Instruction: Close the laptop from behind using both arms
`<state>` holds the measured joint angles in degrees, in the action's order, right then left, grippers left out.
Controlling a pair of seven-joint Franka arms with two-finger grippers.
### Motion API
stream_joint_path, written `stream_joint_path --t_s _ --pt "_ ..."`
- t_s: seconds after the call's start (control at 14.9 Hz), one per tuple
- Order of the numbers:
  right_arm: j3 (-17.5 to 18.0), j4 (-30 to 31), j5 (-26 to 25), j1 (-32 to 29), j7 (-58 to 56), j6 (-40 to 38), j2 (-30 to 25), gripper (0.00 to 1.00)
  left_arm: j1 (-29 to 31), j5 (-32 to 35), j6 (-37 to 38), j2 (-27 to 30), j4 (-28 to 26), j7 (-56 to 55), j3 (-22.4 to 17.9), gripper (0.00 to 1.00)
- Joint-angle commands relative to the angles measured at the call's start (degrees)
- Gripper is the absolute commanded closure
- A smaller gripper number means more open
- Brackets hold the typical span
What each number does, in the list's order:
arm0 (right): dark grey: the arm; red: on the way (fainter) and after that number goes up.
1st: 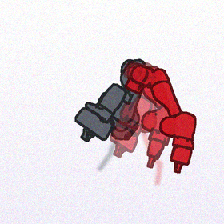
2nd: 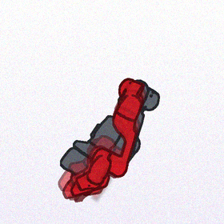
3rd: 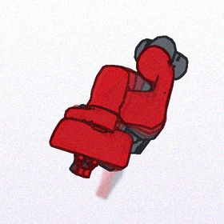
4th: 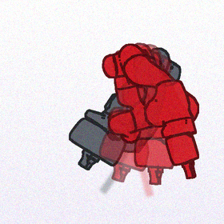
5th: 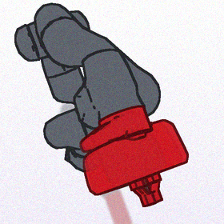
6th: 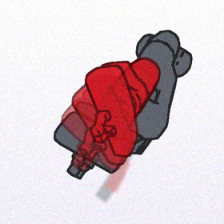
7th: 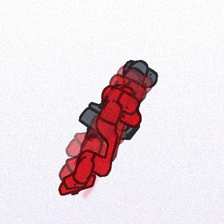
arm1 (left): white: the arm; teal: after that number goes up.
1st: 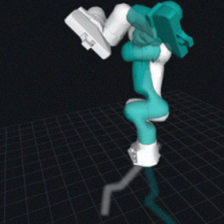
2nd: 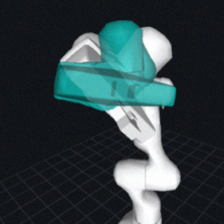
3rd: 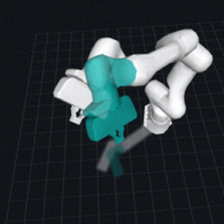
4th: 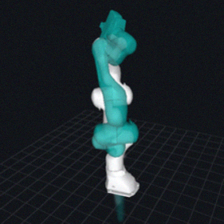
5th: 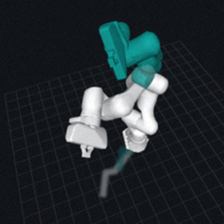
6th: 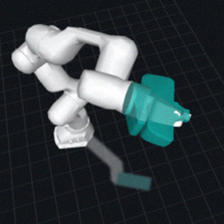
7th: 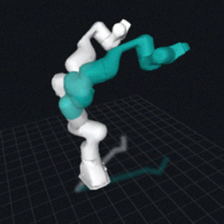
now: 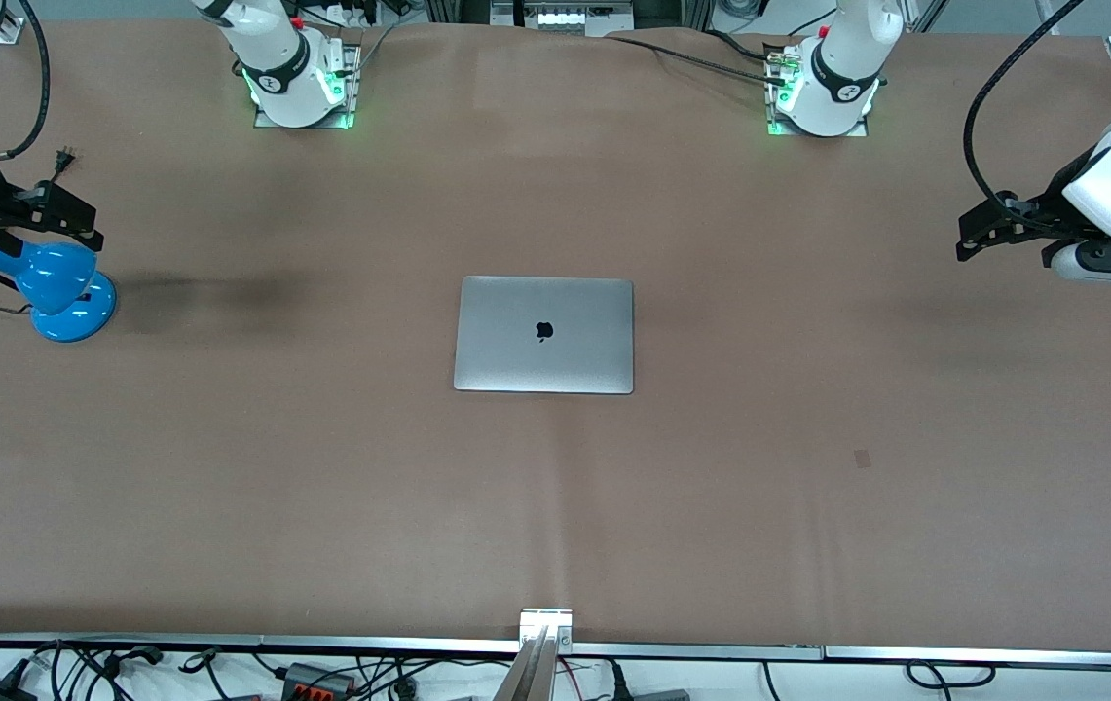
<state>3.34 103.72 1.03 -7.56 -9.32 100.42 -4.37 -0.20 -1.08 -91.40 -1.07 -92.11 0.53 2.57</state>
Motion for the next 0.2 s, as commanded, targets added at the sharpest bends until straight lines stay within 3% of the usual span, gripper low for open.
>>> stream_joint_path --t_s 0.0,0.13 --pt "0.1 1.0 -0.6 -0.3 -0.2 0.6 -1.2 0.00 0.3 -0.6 -0.1 1.2 -0.9 1.0 0.2 0.00" --pt "0.1 1.0 -0.6 -0.3 -0.6 0.6 -1.1 0.00 0.3 -0.6 -0.1 1.2 -0.9 1.0 0.2 0.00"
